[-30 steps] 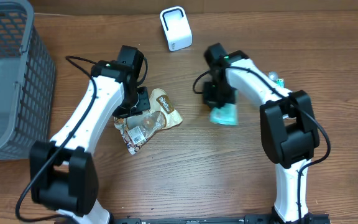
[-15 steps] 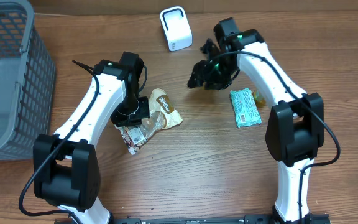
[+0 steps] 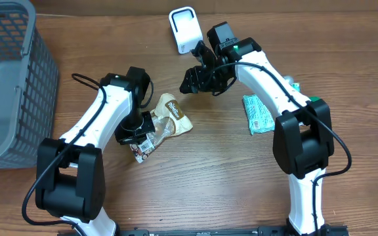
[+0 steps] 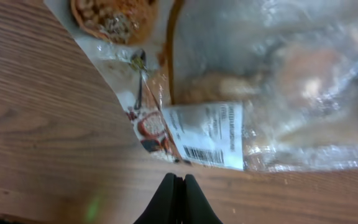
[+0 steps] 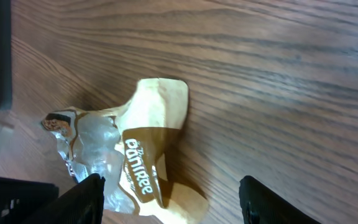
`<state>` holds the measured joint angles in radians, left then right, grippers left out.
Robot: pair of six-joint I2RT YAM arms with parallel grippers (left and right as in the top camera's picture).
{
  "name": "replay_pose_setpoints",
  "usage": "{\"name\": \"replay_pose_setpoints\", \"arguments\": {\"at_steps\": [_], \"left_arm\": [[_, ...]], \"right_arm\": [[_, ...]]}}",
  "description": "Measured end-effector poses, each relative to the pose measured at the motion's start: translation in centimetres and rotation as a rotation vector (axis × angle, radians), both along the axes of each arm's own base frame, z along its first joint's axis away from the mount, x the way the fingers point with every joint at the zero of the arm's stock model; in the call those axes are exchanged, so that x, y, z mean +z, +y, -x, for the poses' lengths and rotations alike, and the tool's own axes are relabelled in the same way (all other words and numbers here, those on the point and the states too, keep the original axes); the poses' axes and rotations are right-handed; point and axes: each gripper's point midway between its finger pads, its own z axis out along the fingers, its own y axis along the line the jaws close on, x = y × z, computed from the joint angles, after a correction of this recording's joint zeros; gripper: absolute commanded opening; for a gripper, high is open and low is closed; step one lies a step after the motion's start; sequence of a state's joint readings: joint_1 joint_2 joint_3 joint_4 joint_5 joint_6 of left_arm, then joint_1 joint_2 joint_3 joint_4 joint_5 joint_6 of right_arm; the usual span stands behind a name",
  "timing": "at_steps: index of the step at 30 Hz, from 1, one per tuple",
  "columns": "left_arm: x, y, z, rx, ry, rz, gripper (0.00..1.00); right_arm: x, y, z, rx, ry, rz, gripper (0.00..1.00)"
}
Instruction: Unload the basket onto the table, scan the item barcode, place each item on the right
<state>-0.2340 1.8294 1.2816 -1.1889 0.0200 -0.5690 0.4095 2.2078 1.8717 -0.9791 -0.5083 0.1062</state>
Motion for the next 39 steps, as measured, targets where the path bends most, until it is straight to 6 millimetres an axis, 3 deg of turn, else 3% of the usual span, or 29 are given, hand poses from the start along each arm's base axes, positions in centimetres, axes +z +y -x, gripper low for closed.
{"name": "replay_pose_setpoints", "arguments": {"at_steps": [4, 8, 18, 28, 33, 37, 39], "left_arm": [[-1.1, 0.1, -0.3, 0.012, -0.027, -0.006, 0.04], [-1.9, 0.0, -1.0, 0.024, -0.067, -0.003, 0.04], [-2.2, 0.6, -3.3, 0.021, -0.166, -0.046, 0.04], [-4.9, 1.5, -2.6, 0.012, -0.088, -0.104, 0.04], [-5.2, 1.5, -2.6, 0.007, -0.083, -0.108, 0.04], [-5.2, 1.5, -2.8, 0.006, -0.09, -0.107, 0.04], [-5.2, 1.5, -2.8, 0.006, -0.09, -0.107, 0.04]], "right_arm": [[-0.6, 0.8, 0.4, 0.019, 0.007, 0.003, 0.66], [-2.6, 1.7, 1.5, 0.045, 0.053, 0.026, 0.66], [-5.2, 5.1, 4.6, 0.136, 0.096, 0.052, 0.66], [-5.6, 5.5, 5.0, 0.146, 0.101, 0.055, 0.66], [-6.5, 5.7, 5.7, 0.157, 0.109, 0.059, 0.66], [-7.2, 6.2, 6.0, 0.168, 0.102, 0.049, 0.56], [-7.2, 6.2, 6.1, 0.168, 0.105, 0.05, 0.56]]}}
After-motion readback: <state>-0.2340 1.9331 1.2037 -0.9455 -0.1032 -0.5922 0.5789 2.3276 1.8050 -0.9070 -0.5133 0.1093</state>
